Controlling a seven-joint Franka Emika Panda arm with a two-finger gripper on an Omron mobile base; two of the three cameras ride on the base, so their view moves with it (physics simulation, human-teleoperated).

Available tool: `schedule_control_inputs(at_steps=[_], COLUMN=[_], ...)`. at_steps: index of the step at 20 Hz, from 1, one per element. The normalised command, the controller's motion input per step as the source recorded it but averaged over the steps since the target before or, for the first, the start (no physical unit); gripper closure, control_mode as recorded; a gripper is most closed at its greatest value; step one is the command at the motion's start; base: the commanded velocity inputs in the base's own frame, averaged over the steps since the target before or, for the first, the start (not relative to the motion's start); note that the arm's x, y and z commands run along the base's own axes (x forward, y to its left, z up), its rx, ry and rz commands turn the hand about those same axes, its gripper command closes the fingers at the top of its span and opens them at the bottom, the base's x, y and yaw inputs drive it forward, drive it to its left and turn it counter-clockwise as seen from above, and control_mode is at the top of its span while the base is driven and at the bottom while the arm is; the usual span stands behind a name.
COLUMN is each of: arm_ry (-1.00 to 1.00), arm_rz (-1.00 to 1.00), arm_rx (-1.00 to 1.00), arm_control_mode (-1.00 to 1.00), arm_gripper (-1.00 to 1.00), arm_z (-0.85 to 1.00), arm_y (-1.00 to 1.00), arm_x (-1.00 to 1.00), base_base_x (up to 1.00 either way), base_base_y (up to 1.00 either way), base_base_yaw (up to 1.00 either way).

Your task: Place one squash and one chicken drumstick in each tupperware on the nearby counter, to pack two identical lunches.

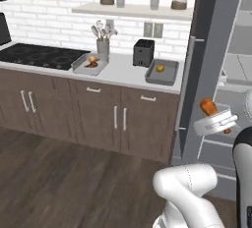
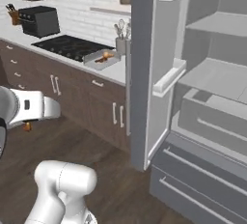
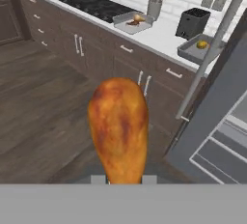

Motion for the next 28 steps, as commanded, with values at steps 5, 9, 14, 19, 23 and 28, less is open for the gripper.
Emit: schedule_control_inputs(at_steps=[5,9,14,19,23,28], arm_ry=[0.0,0.0,0.0,0.0,0.0,0.0], arm_rz=[0.0,0.0,0.0,0.0,0.0,0.0], arm_rx=[0.0,0.0,0.0,0.0,0.0,0.0], arm_control_mode=[1.0,1.0,1.0,1.0,1.0,1.0], arm_gripper=[1.0,1.0,1.0,1.0,1.0,1.0], arm_z=[0.0,0.0,0.0,0.0,0.0,0.0], arm_y=[0.0,0.0,0.0,0.0,0.0,0.0], arm_x=[0.0,0.0,0.0,0.0,0.0,0.0], base_base_x=[0.35,0.93,1.0,1.0,1.0,1.0], base_base_y=[0.89,0.72,0.65,0.93,1.0,0.93], base_base_yaw=[0.47,0.22,0.01,-0.01,-0.01,0.09])
